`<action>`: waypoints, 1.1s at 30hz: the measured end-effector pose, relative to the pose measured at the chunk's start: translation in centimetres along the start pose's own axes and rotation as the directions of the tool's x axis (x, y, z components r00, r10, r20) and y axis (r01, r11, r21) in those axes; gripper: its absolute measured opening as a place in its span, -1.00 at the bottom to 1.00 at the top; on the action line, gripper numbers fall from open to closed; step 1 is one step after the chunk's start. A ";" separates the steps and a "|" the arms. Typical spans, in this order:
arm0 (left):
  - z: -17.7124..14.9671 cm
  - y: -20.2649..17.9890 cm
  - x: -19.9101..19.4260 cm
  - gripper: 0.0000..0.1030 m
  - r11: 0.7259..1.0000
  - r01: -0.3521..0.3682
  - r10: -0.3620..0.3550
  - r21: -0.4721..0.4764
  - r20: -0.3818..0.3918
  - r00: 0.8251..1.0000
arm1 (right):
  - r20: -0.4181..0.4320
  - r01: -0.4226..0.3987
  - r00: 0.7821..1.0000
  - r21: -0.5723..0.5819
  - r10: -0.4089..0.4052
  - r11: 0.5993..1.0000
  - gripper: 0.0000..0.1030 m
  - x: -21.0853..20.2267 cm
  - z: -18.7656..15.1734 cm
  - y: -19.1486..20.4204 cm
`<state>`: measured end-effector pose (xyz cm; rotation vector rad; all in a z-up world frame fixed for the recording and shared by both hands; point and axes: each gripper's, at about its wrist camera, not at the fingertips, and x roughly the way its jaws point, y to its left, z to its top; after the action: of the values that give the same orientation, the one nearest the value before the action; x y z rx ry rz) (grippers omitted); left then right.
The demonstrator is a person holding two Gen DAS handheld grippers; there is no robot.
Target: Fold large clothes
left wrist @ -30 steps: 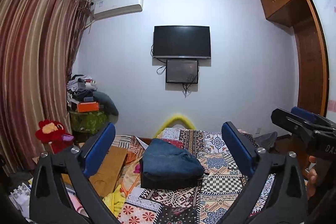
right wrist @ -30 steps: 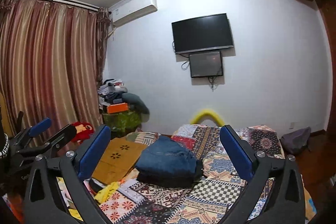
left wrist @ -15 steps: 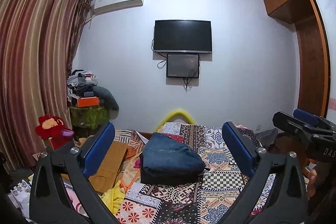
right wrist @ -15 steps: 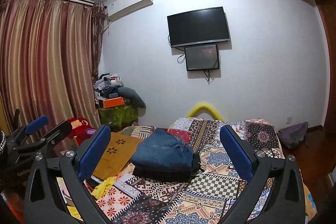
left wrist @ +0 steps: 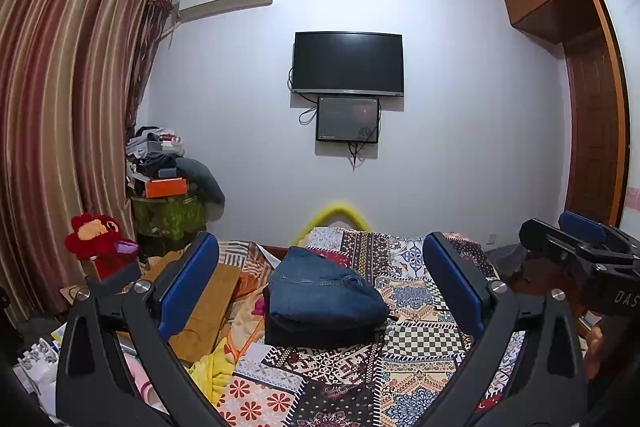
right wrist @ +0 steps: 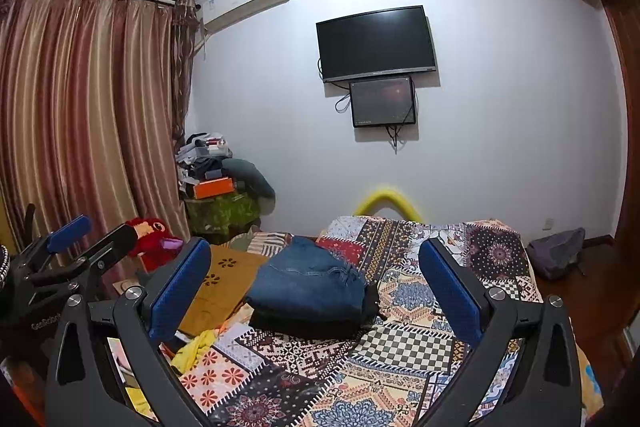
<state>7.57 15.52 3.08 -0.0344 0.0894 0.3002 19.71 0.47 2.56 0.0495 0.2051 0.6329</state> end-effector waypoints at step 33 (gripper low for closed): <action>-1.0 -0.1 0.8 0.99 1.000 0.027 -0.027 0.001 -0.030 0.999 | -0.020 0.018 1.000 -0.017 -0.019 1.000 1.00 -0.2 -0.2 0.4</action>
<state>8.31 15.64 2.06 -0.0382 0.1187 0.2722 19.32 0.69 2.44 0.0244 0.2197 0.6167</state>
